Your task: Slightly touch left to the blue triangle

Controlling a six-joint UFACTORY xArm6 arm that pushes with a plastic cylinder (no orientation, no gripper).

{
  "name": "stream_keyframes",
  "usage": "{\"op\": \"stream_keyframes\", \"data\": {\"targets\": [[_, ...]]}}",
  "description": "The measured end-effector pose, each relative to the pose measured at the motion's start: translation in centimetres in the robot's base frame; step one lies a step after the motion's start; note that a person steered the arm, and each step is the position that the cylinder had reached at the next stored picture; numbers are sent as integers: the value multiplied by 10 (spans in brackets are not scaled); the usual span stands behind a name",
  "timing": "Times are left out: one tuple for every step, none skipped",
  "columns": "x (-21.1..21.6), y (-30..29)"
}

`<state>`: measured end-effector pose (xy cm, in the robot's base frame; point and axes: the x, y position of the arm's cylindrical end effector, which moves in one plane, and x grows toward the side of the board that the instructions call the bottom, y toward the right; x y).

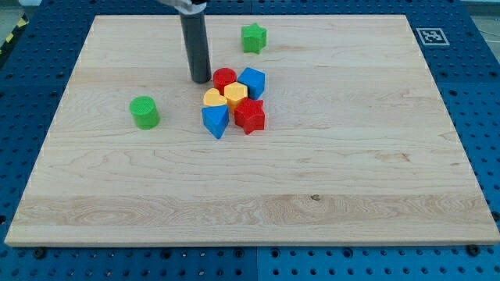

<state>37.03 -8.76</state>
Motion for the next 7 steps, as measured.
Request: {"op": "stream_keyframes", "data": {"targets": [[10,-1],[12,-1],[13,-1],[14,-1],[26,-2],[34,-2],[56,-2]]}}
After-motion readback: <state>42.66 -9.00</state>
